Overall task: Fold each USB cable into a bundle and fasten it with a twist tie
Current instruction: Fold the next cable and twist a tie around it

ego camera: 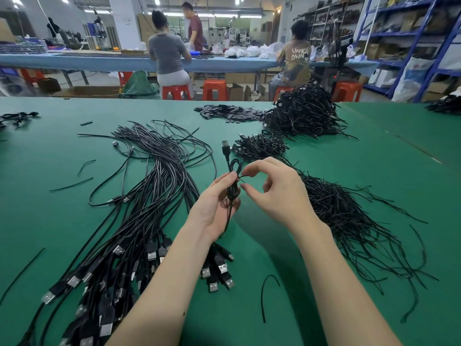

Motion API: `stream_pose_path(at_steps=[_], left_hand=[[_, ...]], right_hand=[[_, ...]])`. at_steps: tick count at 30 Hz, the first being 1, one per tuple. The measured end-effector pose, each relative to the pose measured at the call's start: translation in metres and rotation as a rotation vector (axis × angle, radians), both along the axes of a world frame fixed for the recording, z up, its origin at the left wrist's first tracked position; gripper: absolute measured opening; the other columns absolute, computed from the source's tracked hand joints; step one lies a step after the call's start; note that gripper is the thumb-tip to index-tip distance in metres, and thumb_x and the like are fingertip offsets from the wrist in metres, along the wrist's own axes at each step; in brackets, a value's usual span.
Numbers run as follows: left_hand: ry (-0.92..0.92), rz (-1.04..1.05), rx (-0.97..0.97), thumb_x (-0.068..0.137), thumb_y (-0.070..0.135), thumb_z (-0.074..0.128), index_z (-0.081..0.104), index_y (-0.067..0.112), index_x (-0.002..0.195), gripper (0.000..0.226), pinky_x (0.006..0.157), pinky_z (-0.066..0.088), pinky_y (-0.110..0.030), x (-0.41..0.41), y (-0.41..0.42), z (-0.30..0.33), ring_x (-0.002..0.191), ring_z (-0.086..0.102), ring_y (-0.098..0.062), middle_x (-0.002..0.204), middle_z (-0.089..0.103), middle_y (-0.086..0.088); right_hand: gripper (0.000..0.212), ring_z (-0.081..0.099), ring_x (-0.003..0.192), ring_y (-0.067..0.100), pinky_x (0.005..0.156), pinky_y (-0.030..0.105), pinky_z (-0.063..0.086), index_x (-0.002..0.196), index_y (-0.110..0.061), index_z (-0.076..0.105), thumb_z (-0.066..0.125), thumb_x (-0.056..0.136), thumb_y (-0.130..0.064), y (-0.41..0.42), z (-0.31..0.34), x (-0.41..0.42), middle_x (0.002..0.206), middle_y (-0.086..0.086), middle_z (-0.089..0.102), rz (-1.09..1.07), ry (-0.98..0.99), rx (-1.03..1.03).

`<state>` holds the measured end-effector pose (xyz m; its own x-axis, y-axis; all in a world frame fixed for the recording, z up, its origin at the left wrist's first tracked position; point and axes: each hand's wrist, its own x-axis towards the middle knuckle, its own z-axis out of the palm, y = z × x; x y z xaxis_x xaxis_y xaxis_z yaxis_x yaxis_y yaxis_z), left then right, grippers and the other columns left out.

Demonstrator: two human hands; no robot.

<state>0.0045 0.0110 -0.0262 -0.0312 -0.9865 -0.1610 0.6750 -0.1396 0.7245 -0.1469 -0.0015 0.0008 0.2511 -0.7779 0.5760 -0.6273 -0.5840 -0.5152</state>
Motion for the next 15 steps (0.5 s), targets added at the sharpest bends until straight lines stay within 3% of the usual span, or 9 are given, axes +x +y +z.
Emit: stream_pose_path(at_steps=[3, 5, 7, 10, 11, 13, 15], left_hand=[[-0.001, -0.010, 0.000, 0.076, 0.019, 0.077, 0.063, 0.019, 0.093, 0.021, 0.050, 0.046, -0.019, 0.001, 0.000, -0.002, 0.057, 0.059, -0.007, 0.070, 0.063, 0.002], [-0.010, -0.013, -0.010, 0.075, 0.020, 0.077, 0.063, 0.019, 0.092, 0.023, 0.051, 0.046, -0.019, 0.001, -0.001, -0.002, 0.057, 0.059, -0.006, 0.070, 0.064, 0.003], [-0.042, -0.016, -0.025, 0.072, 0.021, 0.078, 0.062, 0.020, 0.094, 0.027, 0.054, 0.045, -0.020, 0.000, -0.001, -0.002, 0.060, 0.060, -0.006, 0.072, 0.065, 0.004], [-0.077, -0.031, -0.052, 0.069, 0.023, 0.078, 0.064, 0.022, 0.092, 0.027, 0.059, 0.044, -0.021, -0.002, -0.001, -0.002, 0.065, 0.062, -0.007, 0.077, 0.069, 0.004], [-0.078, -0.038, -0.060, 0.069, 0.023, 0.078, 0.065, 0.022, 0.091, 0.025, 0.060, 0.043, -0.022, -0.002, -0.001, -0.003, 0.067, 0.063, -0.007, 0.078, 0.069, 0.003], [-0.084, -0.035, -0.055, 0.070, 0.024, 0.078, 0.065, 0.022, 0.092, 0.026, 0.058, 0.044, -0.021, -0.001, -0.001, -0.002, 0.064, 0.062, -0.007, 0.077, 0.068, 0.003], [-0.077, -0.024, -0.036, 0.070, 0.026, 0.077, 0.063, 0.021, 0.094, 0.029, 0.052, 0.044, -0.019, -0.001, -0.001, -0.002, 0.059, 0.058, -0.005, 0.074, 0.065, 0.005]], right_hand=[[0.008, 0.052, 0.058, 0.007, 0.061, 0.029, 0.049, 0.091, -0.037, 0.073, 0.076, 0.085, -0.040, -0.001, -0.003, -0.001, 0.092, -0.020, 0.065, -0.024, -0.027, -0.060], [0.006, 0.053, 0.057, 0.005, 0.059, 0.024, 0.046, 0.084, -0.034, 0.075, 0.077, 0.085, -0.039, -0.002, -0.005, 0.002, 0.084, -0.021, 0.069, -0.044, -0.085, 0.006], [0.010, 0.052, 0.051, 0.001, 0.052, 0.015, 0.039, 0.077, -0.027, 0.076, 0.079, 0.085, -0.032, -0.004, -0.005, 0.009, 0.072, -0.018, 0.070, -0.053, -0.337, 0.304], [0.012, 0.038, 0.043, 0.002, 0.035, 0.014, 0.023, 0.076, -0.015, 0.070, 0.074, 0.087, -0.018, -0.001, 0.000, 0.013, 0.070, -0.005, 0.067, 0.110, -0.972, 1.094], [0.011, 0.036, 0.042, 0.002, 0.033, 0.014, 0.021, 0.078, -0.014, 0.068, 0.073, 0.087, -0.016, 0.001, -0.001, 0.012, 0.070, -0.004, 0.066, 0.156, -1.061, 1.189], [0.005, 0.041, 0.044, 0.004, 0.035, 0.014, 0.026, 0.086, -0.016, 0.070, 0.075, 0.087, -0.018, 0.000, -0.004, 0.010, 0.074, -0.007, 0.069, 0.163, -0.938, 1.072], [0.013, 0.046, 0.052, 0.009, 0.043, 0.014, 0.037, 0.097, -0.023, 0.072, 0.078, 0.086, -0.021, 0.001, -0.004, 0.004, 0.079, -0.012, 0.070, 0.128, -0.608, 0.685]])
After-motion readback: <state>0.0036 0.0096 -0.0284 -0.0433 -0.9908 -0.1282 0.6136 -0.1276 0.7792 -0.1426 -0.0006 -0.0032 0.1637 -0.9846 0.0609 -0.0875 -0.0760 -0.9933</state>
